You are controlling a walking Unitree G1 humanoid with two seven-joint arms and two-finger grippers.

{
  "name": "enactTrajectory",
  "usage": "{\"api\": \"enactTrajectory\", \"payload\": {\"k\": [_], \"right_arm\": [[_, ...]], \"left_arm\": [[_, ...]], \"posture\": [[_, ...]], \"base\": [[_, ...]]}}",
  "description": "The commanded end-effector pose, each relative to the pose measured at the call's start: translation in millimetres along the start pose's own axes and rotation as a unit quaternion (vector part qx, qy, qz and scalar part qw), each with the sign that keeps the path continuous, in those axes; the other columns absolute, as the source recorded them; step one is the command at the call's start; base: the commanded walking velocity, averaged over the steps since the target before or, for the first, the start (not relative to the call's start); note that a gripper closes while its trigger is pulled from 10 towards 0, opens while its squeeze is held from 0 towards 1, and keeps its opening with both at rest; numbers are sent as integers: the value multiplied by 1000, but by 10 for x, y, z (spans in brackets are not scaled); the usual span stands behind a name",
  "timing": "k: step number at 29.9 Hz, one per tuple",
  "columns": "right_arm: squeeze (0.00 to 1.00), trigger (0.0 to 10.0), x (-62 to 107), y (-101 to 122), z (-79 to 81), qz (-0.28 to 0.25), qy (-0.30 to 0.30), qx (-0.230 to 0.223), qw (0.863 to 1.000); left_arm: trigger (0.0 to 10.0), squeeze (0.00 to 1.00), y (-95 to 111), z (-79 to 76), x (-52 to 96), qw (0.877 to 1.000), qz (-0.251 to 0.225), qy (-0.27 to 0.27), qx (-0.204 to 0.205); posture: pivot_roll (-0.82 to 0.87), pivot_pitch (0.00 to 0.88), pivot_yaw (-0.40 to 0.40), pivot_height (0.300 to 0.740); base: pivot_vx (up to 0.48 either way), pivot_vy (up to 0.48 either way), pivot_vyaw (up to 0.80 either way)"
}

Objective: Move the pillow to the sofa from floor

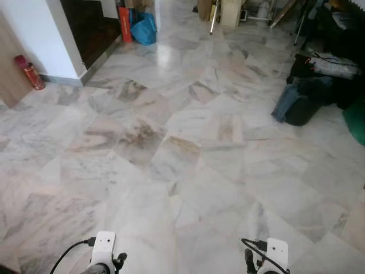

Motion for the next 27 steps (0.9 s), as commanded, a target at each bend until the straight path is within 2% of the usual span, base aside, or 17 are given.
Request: {"api": "enactTrajectory", "payload": {"k": [1,13,27], "right_arm": [[0,10000,17,-50,-11,6,0,-5,1000],[0,10000,19,-112,-21,33,1,4,999],[0,10000,14,-110,-23,37,0,-1,999]], "left_arm": [[10000,0,-49,23,14,1000,4,6,6],[10000,0,-85,6,15,1000,17,-1,5],[10000,0,-76,-4,11,1000,17,-4,7]], "posture": [[57,42,5,740],[58,46,5,740],[57,48,4,740]], "base": [[-270,0,0],[-277,0,0],[-293,0,0]]}}
Point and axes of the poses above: a point about 5 cm out from each wrist's last joint towards the gripper, its own x axis pointing back from the gripper into the wrist, its own y axis along the axis of the wrist's last joint, z = x × y, the point moved 3 cm from there along -x, pointing out of the wrist towards the gripper, and after that the axes turned 12 degrees about -x, right-handed, at the moved point
